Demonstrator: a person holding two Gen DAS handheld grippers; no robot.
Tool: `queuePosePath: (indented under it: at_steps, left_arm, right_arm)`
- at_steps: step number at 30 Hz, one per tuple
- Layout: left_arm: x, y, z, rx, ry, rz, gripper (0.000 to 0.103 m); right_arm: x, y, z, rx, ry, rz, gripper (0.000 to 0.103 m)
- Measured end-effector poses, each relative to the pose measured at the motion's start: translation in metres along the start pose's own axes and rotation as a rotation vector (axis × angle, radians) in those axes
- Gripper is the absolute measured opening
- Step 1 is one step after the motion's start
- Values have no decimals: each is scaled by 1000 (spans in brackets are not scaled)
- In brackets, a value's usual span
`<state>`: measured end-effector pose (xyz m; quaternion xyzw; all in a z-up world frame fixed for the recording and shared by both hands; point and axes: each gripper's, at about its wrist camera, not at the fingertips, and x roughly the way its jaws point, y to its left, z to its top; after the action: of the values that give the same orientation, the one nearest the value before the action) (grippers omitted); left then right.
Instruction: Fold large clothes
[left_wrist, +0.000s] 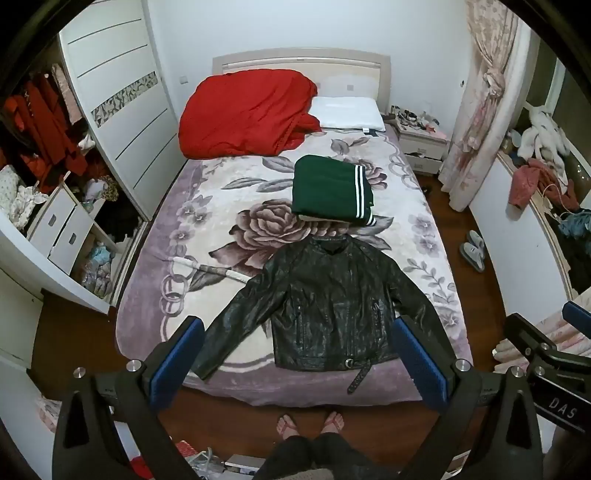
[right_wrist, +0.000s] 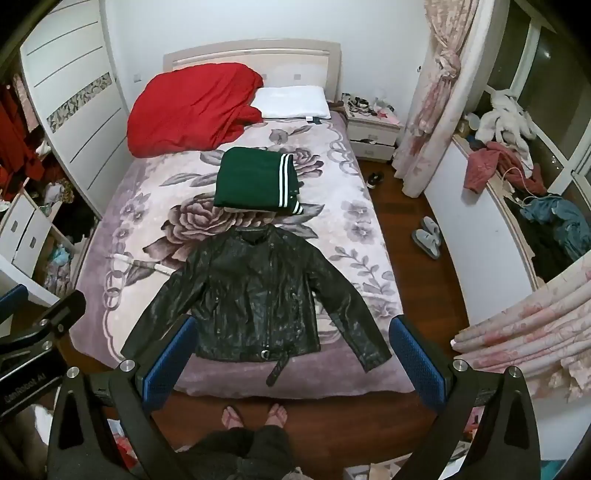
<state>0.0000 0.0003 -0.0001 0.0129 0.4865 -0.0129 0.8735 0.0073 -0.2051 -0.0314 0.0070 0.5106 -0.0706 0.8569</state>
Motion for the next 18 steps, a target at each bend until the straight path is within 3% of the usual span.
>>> queuePosePath:
  at_steps: [18]
  left_arm:
    - [0,0,0,1,-4,3,103]
  right_arm:
    - [-6,-6,-2,6,-8,-4,103]
